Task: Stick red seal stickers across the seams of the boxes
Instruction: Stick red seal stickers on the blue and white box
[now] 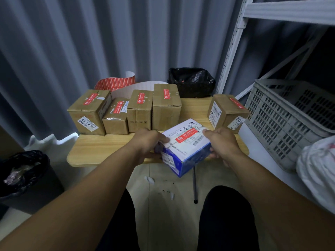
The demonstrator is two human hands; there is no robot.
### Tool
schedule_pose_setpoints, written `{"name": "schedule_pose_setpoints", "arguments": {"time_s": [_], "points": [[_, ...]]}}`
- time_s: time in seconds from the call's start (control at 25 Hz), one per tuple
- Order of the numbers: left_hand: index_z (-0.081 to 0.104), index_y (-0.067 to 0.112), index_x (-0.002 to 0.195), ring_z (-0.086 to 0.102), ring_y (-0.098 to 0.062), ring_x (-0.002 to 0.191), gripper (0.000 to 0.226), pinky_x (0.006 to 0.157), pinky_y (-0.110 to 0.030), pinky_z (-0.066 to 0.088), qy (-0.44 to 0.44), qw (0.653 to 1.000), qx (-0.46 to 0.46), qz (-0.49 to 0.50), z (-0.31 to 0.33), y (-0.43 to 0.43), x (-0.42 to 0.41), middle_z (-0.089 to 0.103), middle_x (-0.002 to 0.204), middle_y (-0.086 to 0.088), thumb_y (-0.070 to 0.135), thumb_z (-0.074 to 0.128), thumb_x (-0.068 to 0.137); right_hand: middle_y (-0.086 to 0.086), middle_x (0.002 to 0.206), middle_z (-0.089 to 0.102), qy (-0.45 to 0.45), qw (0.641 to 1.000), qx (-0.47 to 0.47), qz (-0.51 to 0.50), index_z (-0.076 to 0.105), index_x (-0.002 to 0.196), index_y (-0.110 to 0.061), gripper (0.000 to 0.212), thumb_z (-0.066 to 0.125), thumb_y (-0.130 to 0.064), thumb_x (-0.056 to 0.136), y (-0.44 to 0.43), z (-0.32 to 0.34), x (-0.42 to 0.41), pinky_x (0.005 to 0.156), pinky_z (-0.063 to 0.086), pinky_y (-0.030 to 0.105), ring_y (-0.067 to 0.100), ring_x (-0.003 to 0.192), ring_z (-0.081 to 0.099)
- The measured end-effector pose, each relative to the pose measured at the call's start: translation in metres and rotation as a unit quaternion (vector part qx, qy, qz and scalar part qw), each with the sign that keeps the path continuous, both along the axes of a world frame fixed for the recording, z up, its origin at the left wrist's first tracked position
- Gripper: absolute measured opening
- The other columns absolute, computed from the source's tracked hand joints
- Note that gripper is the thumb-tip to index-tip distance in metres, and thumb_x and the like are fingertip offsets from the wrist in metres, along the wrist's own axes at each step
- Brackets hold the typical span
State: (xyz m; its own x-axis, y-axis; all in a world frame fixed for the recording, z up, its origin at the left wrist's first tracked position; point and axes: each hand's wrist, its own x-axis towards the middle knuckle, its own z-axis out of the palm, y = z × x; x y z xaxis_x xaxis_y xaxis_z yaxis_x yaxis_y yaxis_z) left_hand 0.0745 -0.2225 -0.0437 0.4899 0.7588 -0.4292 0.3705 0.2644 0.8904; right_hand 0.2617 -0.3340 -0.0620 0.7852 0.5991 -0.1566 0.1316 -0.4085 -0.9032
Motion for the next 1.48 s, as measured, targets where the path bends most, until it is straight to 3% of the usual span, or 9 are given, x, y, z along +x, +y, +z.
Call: {"name": "schedule_pose_setpoints", "arguments": {"time_s": [0.08,0.2,0.32,0.52,0.84,1.04,1.16,1.28,1.48], "points": [[0.063,0.001,0.111,0.076,-0.026,0.091,0.031,0.081,-0.045,0.063,-0.01,1.0,-0.013,-0.015,-0.005,-0.007,0.007,0.078,0.097,-0.012,0.02,0.075,0.089,0.004,0.1,0.071,-0.044,0.999,-0.005,-0.012,0.056,0.1,-0.015,0.02,0.064,-0.033,0.095,-0.003,-0.003,0.007,0.078,0.062,0.046,0.021,0.083,0.07],[0.061,0.004,0.111,0.077,-0.021,0.087,0.037,0.073,-0.036,0.064,-0.019,0.999,-0.012,-0.031,-0.008,-0.019,0.016,0.078,0.096,-0.008,0.027,0.077,0.088,0.006,0.118,0.067,-0.043,0.999,0.009,-0.024,0.048,0.121,-0.015,0.036,0.066,-0.031,0.094,-0.004,-0.005,0.012,0.068,0.061,0.038,0.019,0.088,0.07],[0.058,0.005,0.108,0.075,-0.019,0.086,0.036,0.06,-0.028,0.062,-0.018,0.999,0.013,-0.035,-0.01,-0.028,0.027,0.076,0.099,-0.007,0.031,0.077,0.089,0.005,0.113,0.067,-0.043,0.998,0.022,-0.029,0.05,0.116,-0.011,0.029,0.066,-0.025,0.096,-0.005,-0.005,0.017,0.053,0.049,0.025,0.012,0.077,0.067],[0.061,0.005,0.103,0.073,-0.023,0.097,0.03,0.084,-0.041,0.063,-0.02,0.999,0.013,-0.047,-0.006,-0.036,0.042,0.075,0.102,-0.009,0.021,0.079,0.086,0.001,0.09,0.068,-0.018,0.999,0.045,-0.005,0.056,0.106,-0.01,0.015,0.064,-0.018,0.096,-0.013,0.002,0.017,0.053,0.046,0.025,0.012,0.069,0.066],[0.042,0.009,0.126,0.068,-0.021,0.1,0.061,0.076,-0.037,0.062,0.013,0.992,0.081,-0.092,-0.014,-0.033,0.056,0.066,0.115,-0.009,0.012,0.083,0.081,0.007,0.114,0.071,0.044,0.996,0.065,0.032,0.058,0.116,-0.015,0.026,0.07,-0.017,0.093,-0.014,0.01,0.023,0.07,0.06,0.035,0.022,0.085,0.073],[0.04,0.018,0.11,0.067,-0.023,0.105,0.052,0.089,-0.043,0.059,0.03,0.991,0.106,-0.082,-0.023,-0.032,0.069,0.065,0.117,-0.008,0.031,0.083,0.082,-0.001,0.119,0.052,-0.231,0.969,-0.03,0.089,0.063,0.117,-0.02,0.036,0.078,-0.026,0.085,-0.024,0.013,0.021,0.072,0.054,0.027,0.016,0.101,0.06],[0.042,0.019,0.106,0.063,-0.017,0.095,0.043,0.077,-0.031,0.055,0.04,0.988,0.122,-0.084,-0.024,-0.032,0.073,0.061,0.103,-0.001,0.034,0.078,0.087,0.002,0.126,0.053,-0.337,0.92,-0.106,0.172,0.067,0.118,-0.02,0.034,0.076,-0.023,0.086,-0.021,0.013,0.013,0.081,0.053,0.031,0.02,0.114,0.056],[0.045,0.019,0.101,0.055,-0.008,0.082,0.03,0.075,-0.028,0.051,0.041,0.988,0.125,-0.077,-0.022,-0.026,0.075,0.057,0.096,0.002,0.032,0.071,0.093,0.005,0.133,0.049,-0.365,0.91,-0.108,0.162,0.065,0.123,-0.019,0.029,0.069,-0.021,0.094,-0.01,0.011,0.012,0.084,0.052,0.031,0.023,0.119,0.055],[0.048,0.009,0.128,0.052,-0.018,0.104,0.045,0.089,-0.034,0.051,0.051,0.985,0.146,-0.07,-0.025,-0.009,0.074,0.054,0.117,-0.004,0.028,0.069,0.094,0.007,0.134,0.045,-0.376,0.906,-0.109,0.162,0.063,0.127,-0.018,0.031,0.063,-0.022,0.097,0.016,0.008,0.022,0.088,0.055,0.039,0.027,0.115,0.057]]}}
